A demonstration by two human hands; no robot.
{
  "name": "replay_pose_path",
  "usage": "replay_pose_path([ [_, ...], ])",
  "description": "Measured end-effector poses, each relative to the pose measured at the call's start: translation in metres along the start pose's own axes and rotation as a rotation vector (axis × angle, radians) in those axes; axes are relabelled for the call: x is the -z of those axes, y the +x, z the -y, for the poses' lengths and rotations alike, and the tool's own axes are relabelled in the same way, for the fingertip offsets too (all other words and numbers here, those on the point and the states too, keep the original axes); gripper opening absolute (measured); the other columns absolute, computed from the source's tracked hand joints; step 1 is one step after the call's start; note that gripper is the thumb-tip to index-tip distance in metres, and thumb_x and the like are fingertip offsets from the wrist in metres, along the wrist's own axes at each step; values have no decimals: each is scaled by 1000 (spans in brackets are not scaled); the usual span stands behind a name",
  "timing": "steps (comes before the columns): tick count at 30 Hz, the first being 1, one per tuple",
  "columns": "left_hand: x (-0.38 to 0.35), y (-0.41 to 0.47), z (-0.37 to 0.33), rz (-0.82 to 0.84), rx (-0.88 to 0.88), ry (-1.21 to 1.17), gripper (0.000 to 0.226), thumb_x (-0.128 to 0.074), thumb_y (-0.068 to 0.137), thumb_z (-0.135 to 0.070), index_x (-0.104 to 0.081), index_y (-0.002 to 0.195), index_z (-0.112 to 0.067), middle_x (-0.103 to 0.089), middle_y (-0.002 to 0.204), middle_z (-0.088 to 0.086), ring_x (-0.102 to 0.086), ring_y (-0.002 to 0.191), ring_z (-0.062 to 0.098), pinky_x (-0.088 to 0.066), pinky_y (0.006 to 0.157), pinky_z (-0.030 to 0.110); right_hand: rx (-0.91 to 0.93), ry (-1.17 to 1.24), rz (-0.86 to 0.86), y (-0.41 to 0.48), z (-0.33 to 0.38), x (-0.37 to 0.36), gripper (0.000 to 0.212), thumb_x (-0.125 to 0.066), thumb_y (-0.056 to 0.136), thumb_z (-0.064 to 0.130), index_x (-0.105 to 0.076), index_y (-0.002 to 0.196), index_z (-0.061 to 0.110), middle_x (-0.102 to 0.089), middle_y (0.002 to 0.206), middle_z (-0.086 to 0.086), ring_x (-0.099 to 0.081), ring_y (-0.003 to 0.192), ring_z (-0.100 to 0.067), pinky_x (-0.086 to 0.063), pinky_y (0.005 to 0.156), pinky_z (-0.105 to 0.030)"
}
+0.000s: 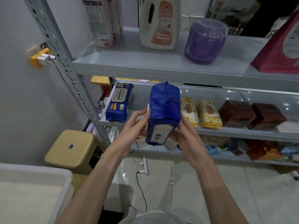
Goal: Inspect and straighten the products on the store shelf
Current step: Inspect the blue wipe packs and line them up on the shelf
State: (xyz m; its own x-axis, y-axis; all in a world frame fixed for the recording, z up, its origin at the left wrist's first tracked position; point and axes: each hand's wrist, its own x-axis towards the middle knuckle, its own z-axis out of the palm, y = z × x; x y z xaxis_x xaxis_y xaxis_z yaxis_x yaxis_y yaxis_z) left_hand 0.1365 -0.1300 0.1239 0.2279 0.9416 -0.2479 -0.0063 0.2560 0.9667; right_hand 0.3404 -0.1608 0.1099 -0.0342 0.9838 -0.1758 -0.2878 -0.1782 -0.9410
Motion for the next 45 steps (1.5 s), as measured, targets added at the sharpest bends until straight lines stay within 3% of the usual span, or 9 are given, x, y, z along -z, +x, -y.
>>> replay_pose_path([
  [6, -9, 4, -5, 3, 24, -3, 45, -49, 98, -60, -47, 139, -41, -62, 111, -19, -60, 102, 5, -41, 74, 24, -33, -5, -18, 4, -2, 4, 58, -58, 94, 46, -49, 150, 35, -67, 137, 2, -63, 128, -26, -47, 110, -53],
  [10, -4, 5, -2, -23, 23, 18, 44, -47, 97, -63, -52, 134, -39, -68, 119, -11, -66, 106, 11, -49, 93, 35, -16, -135, 21, 1, 3, 0, 56, -58, 92, 51, -49, 147, 48, -65, 137, 15, -61, 129, -17, -51, 106, -46],
  [16, 6, 6, 2, -38, 11, -20, 58, -52, 89, -73, -58, 131, -34, -72, 123, -1, -68, 114, 21, -50, 104, 52, 21, -325, 76, 2, 13, -2, 59, -59, 99, 35, -37, 148, 58, -48, 142, 12, -54, 115, 5, -54, 67, -8],
  [20, 6, 5, -2, -45, 8, 6, 54, -52, 90, -74, -58, 128, -37, -74, 119, -1, -70, 111, 24, -53, 99, 49, 82, -442, 42, 4, 9, -7, 66, -59, 85, 59, -33, 145, 66, -30, 159, 17, -37, 140, -3, -54, 81, -16],
  [24, 2, -5, -3, 12, -5, 80, 61, -47, 84, -75, -50, 135, -42, -72, 117, -2, -70, 104, 14, -52, 100, 42, 138, -345, -19, 7, 3, -15, 58, -49, 91, 54, -33, 147, 57, -54, 131, 30, -62, 108, 14, -57, 73, -14],
  [29, 8, -7, 10, 165, -11, 126, 87, -85, 75, -50, -35, 146, -55, -44, 152, -7, -42, 141, 13, -47, 107, 48, -24, -83, -147, 14, -3, -20, 79, -50, 83, 77, -48, 147, 30, -74, 122, -3, -74, 108, -24, -62, 90, -50],
  [33, 1, -8, 28, 84, -12, -36, 79, -82, 76, -29, -42, 142, -46, -63, 133, 10, -68, 117, 21, -60, 91, 48, -172, -14, -78, 14, -5, -17, 90, -52, 72, 84, -53, 143, 28, -76, 118, -8, -75, 107, -30, -57, 97, -58],
  [41, -5, 2, 38, -11, 167, -275, 49, -70, 90, -45, -58, 133, -26, -73, 124, 8, -69, 115, 34, -49, 106, 59, -141, -32, 10, -4, -23, 5, 63, -72, 87, 46, -50, 147, 42, -70, 132, 5, -67, 122, -22, -56, 96, -45],
  [45, -9, 7, 25, -62, 149, -185, 60, -70, 88, -51, -53, 140, -27, -73, 123, 4, -73, 107, 27, -57, 97, 52, -168, 96, -19, -5, -24, -5, 61, -80, 85, 36, -53, 140, 40, -70, 132, 0, -70, 118, -24, -59, 92, -46],
])
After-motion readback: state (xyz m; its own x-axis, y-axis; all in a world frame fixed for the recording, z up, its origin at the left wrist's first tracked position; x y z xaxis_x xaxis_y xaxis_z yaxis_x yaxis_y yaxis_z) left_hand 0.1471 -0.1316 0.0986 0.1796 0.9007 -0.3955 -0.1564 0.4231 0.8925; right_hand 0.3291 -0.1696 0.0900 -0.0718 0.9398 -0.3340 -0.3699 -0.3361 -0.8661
